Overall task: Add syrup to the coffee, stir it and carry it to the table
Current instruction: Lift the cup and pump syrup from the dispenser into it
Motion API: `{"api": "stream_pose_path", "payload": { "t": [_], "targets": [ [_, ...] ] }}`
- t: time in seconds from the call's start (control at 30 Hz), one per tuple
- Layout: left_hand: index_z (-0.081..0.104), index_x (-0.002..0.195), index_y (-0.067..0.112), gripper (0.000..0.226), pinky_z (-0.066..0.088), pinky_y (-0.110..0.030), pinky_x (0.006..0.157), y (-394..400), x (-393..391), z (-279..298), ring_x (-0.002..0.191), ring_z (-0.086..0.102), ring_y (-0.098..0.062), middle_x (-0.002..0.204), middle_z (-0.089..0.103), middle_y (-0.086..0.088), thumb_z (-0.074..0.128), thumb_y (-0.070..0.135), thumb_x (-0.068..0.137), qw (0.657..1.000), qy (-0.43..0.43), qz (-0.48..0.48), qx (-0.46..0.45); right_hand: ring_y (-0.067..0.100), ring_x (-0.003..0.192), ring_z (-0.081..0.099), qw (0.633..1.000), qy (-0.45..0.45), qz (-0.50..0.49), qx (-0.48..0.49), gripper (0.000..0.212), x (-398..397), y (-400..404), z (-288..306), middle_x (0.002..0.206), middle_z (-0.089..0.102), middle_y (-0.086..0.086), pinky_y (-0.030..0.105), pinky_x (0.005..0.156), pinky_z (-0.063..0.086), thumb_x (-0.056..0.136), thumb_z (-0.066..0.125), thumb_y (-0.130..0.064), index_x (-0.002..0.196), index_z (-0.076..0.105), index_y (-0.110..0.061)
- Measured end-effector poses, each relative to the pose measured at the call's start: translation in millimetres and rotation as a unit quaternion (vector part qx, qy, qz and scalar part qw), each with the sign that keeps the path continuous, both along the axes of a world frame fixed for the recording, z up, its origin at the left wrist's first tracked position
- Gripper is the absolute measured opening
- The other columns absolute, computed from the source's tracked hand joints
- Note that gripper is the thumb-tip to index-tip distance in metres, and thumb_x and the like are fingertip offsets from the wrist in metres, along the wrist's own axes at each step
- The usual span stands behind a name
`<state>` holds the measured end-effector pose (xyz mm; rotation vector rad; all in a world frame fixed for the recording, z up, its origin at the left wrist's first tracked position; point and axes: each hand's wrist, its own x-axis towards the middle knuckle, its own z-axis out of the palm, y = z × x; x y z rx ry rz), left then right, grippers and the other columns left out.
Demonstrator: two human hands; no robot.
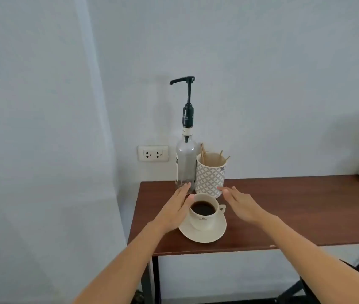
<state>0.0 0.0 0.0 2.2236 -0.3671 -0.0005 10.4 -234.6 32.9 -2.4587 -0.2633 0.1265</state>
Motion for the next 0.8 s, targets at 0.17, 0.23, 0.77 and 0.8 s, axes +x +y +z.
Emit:
{"api": "stream_pose_path", "payload": {
  "t": [0.17,0.23,0.77,0.8],
  "targets": [
    [0.016,0.159,0.028,0.081,0.031,-0.024,0.119,-26.8,-11.7,-29.8,0.138,0.041,0.009,0.147,0.050,0.023,0.059,0.051,0.095,0.988,0.050,0.012,-0.147,0.005,0.118,0.057,0.991,0.024,0.034,0.124,0.037,2.6,3.1,-33.4,0.123,0.066,-0.020,0.020,0.096,0.038,0.106,0.027,-0.045,0.121,0.061,-0.046],
    [0.021,0.151,0.041,0.092,0.040,-0.018,0.111,-35.1,-11.7,-38.5,0.131,0.049,0.009,0.138,0.054,0.026,0.078,0.049,0.080,0.986,0.040,0.049,-0.153,-0.001,0.110,0.062,0.986,0.026,0.036,0.158,0.038,5.3,1.6,-42.9,0.112,0.070,-0.022,0.013,0.087,0.040,0.105,0.030,-0.044,0.113,0.067,-0.042],
    [0.052,0.126,0.033,0.087,0.050,-0.011,0.087,-45.6,-8.2,-6.8,0.110,0.066,-0.004,0.113,0.070,0.016,0.097,0.026,0.052,0.961,-0.125,0.198,-0.148,0.007,0.091,0.075,0.966,0.042,0.125,0.221,0.034,38.5,12.0,-7.0,0.103,0.077,0.004,0.030,0.078,0.064,0.106,0.039,-0.026,0.116,0.069,-0.013],
    [0.052,0.125,0.033,0.087,0.051,-0.011,0.085,-41.8,-5.8,3.1,0.108,0.066,-0.003,0.111,0.070,0.018,0.097,0.026,0.051,0.960,-0.128,0.199,-0.147,0.008,0.089,0.076,0.967,0.031,0.134,0.216,0.034,41.2,14.8,4.6,0.102,0.078,0.005,0.028,0.076,0.064,0.106,0.039,-0.026,0.115,0.068,-0.011]
  ]
}}
